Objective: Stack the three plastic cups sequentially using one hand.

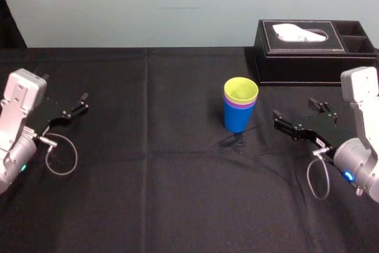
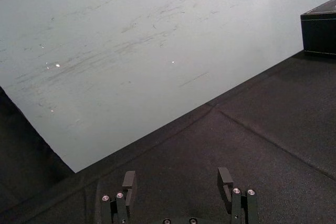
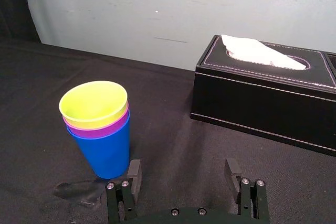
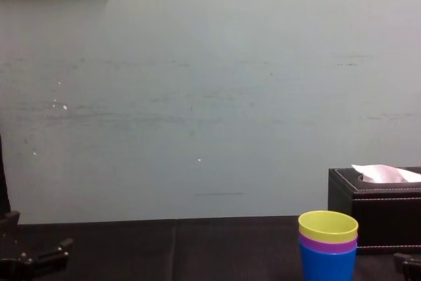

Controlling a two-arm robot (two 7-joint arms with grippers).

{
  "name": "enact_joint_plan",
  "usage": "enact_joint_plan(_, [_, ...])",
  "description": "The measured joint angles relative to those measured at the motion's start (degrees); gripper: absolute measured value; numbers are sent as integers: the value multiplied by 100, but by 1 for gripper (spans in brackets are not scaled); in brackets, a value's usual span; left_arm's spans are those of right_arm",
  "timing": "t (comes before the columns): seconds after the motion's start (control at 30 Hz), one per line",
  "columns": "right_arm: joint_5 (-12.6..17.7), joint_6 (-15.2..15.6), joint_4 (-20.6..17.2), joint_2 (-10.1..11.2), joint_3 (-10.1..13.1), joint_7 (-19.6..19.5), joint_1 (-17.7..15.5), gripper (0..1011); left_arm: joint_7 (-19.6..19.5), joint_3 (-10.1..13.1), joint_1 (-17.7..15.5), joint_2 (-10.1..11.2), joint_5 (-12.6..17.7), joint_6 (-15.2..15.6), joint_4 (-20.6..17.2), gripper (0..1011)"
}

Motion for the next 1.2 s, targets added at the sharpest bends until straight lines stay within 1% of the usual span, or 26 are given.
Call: enact_joint_plan(1.2, [0,0,0,0,0,0,0,1003,0,0,0,0,0,0,0,1011])
